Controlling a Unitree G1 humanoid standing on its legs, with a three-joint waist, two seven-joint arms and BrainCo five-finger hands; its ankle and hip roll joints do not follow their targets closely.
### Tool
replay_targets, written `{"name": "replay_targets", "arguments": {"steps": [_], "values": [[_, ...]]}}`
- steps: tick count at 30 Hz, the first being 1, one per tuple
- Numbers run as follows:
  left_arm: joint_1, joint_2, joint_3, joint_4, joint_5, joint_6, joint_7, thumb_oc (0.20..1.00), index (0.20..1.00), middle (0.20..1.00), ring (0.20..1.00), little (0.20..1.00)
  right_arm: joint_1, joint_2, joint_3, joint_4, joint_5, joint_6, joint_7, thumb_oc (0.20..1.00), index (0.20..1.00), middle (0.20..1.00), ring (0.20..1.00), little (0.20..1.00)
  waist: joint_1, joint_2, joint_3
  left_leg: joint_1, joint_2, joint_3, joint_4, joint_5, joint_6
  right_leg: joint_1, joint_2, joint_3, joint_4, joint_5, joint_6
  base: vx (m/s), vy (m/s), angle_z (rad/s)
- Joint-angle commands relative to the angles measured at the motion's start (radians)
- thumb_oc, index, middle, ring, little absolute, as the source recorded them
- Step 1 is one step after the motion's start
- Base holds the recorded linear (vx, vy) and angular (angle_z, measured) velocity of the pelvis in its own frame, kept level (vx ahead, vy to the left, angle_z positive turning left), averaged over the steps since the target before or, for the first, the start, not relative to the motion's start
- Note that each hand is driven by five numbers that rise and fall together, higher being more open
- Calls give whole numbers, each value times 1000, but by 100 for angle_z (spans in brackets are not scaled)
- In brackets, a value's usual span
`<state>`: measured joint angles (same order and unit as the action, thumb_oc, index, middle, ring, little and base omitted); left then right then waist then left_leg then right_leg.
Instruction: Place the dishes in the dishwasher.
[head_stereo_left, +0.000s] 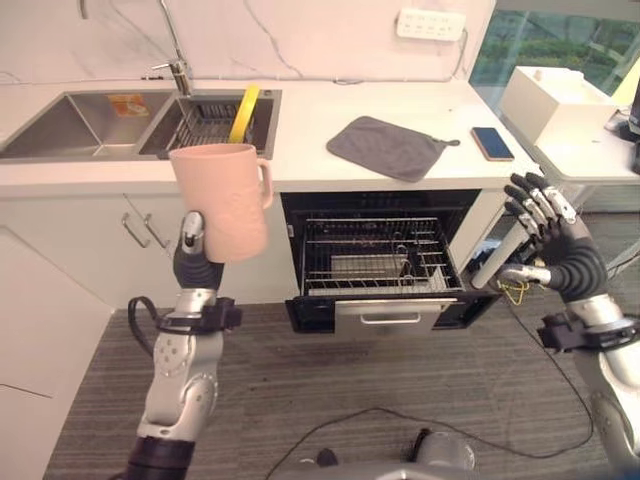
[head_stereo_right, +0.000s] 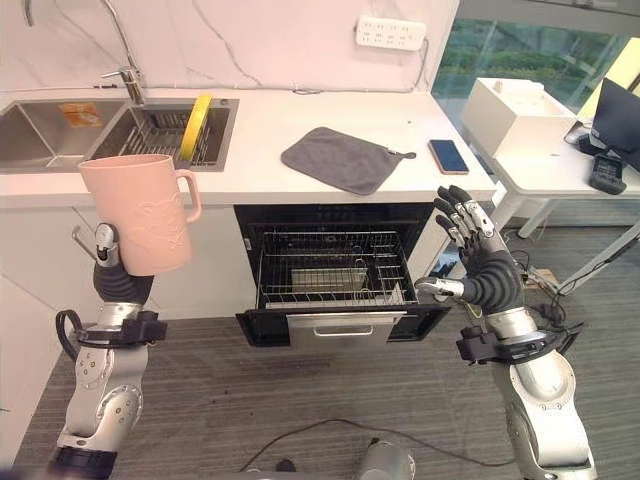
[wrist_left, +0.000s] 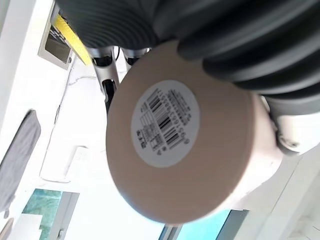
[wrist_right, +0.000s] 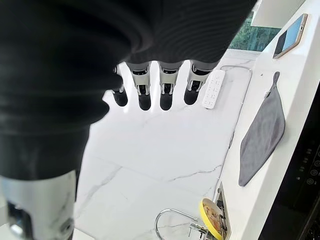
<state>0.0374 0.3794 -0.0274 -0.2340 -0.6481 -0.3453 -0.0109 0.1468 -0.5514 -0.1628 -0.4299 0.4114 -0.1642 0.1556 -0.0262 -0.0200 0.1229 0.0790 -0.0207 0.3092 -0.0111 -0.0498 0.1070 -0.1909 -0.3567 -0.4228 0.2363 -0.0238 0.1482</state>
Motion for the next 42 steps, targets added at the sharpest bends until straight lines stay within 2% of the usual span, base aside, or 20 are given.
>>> {"name": "replay_targets", "arguments": {"steps": [1,3,7,9,11,13,15,18,23,25,27,28,29,30,32,34,35,37,40,42], "values": [[-44,24,-35,-73,69,-55,25,200,200,200,200,200,-57,4,-3,4,-9,-79,-42,1000,1000,1000,1000,1000,-36,-6,-2,6,109,33,-76,6,-121,120,1,59,-67,86,45,94,-370,20],[-34,26,-40,-72,73,-62,20,200,200,200,200,200,-39,24,1,-14,-16,-71,-37,1000,1000,1000,1000,1000,-43,-10,1,27,121,42,-76,-10,-124,122,-13,69,-101,113,67,113,-463,18],[-20,38,-20,-88,67,-54,7,200,200,200,200,200,-51,29,9,-10,-16,-69,-46,1000,1000,1000,1000,1000,-25,-12,-4,26,181,85,-43,-10,-154,164,17,3,-174,73,68,93,-619,6],[13,42,6,-98,35,-55,-7,200,200,200,200,200,-87,6,28,-4,31,-17,-44,1000,1000,1000,1000,1000,-16,-15,-11,33,244,102,32,-27,-190,207,85,-6,-223,38,51,215,-752,-1],[14,41,8,-108,30,-53,-9,200,200,200,200,200,-111,-12,39,5,41,8,-37,1000,1000,1000,1000,1000,-16,-21,-4,1,277,130,156,-52,-204,226,109,-22,-243,43,13,117,-474,-8],[2,35,-7,-117,39,-42,16,200,200,200,200,200,-128,-40,44,13,73,23,-16,1000,1000,1000,1000,1000,-13,-11,12,-83,316,125,278,18,-243,278,155,-22,-280,23,-30,138,-254,-17],[-15,22,-34,-86,117,-66,62,200,200,200,200,200,-140,-31,64,7,87,54,18,1000,1000,1000,1000,1000,-32,6,15,-43,362,160,128,63,-258,299,158,-29,-270,-8,-27,143,147,-5],[-22,27,-56,-73,195,-87,108,200,200,200,200,200,-134,-34,73,11,106,45,27,1000,1000,1000,1000,1000,-38,12,5,-22,318,155,55,71,-237,280,138,-47,-271,17,-16,53,275,-45],[-89,17,-103,-6,369,-102,196,200,200,200,200,200,-159,27,100,34,163,105,42,1000,1000,1000,1000,1000,-36,24,-18,16,247,111,-23,55,-214,262,91,-44,-210,2,26,117,328,28],[-126,13,-117,18,451,-101,250,200,200,200,200,200,-161,71,118,36,197,131,30,1000,1000,1000,1000,1000,-36,27,-16,28,223,100,-48,50,-195,243,67,-48,-147,-15,39,102,275,60],[-154,24,-126,43,548,-115,335,200,200,200,200,200,-145,94,125,30,205,180,15,1000,1000,1000,1000,1000,-45,30,-10,28,210,104,-47,46,-165,206,65,-32,20,-81,31,142,181,66],[-153,28,-128,49,581,-121,372,200,200,200,200,200,-140,91,128,23,225,186,24,1000,1000,1000,1000,1000,-53,28,-8,32,209,100,-52,48,-158,178,73,-10,64,-83,32,170,-95,37],[-158,43,-131,59,610,-138,417,200,200,200,200,200,-149,88,139,28,273,178,44,1000,1000,1000,1000,1000,-61,18,-10,36,212,104,-54,47,-165,164,98,0,-25,-62,20,164,-246,8],[-175,53,-134,69,634,-146,442,200,200,200,200,200,-164,93,153,38,300,182,62,1000,1000,1000,1000,1000,-64,6,-3,35,207,91,-33,19,-162,152,90,26,-26,-34,18,199,-434,0],[-190,47,-145,81,703,-157,476,200,200,200,200,200,-207,102,184,58,390,253,46,1000,1000,1000,1000,1000,-59,-1,-4,52,230,125,-14,9,-185,181,94,-11,-124,-12,20,184,-457,26],[-215,47,-177,75,774,-146,511,200,200,200,200,200,-248,86,203,82,454,322,3,1000,1000,1000,1000,1000,-37,-17,-8,-40,270,131,186,15,-242,258,141,-27,-220,1,-21,159,-284,44],[-224,47,-192,88,825,-151,549,200,200,200,200,200,-276,76,221,86,485,347,-18,1000,1000,1000,1000,1000,-30,-14,-5,-64,303,119,151,62,-259,285,158,-15,-246,-1,-26,121,44,45],[-254,62,-202,130,906,-165,617,200,200,200,200,200,-293,77,239,93,508,365,-6,1000,1000,1000,1000,1000,-42,-12,-2,-42,333,121,104,72,-251,275,146,-4,-216,-19,-26,94,179,12],[-310,64,-241,213,998,-129,743,200,200,200,200,200,-286,87,258,104,495,368,17,1000,1000,1000,1000,1000,-60,1,-28,29,297,118,-17,80,-238,271,120,-25,-192,-19,0,141,219,-62],[-320,63,-250,235,1014,-129,761,200,200,200,200,200,-293,94,261,105,487,371,18,1000,1000,1000,1000,1000,-62,3,-34,33,291,116,-30,82,-236,268,118,-24,-191,-18,2,99,131,-64]]}}
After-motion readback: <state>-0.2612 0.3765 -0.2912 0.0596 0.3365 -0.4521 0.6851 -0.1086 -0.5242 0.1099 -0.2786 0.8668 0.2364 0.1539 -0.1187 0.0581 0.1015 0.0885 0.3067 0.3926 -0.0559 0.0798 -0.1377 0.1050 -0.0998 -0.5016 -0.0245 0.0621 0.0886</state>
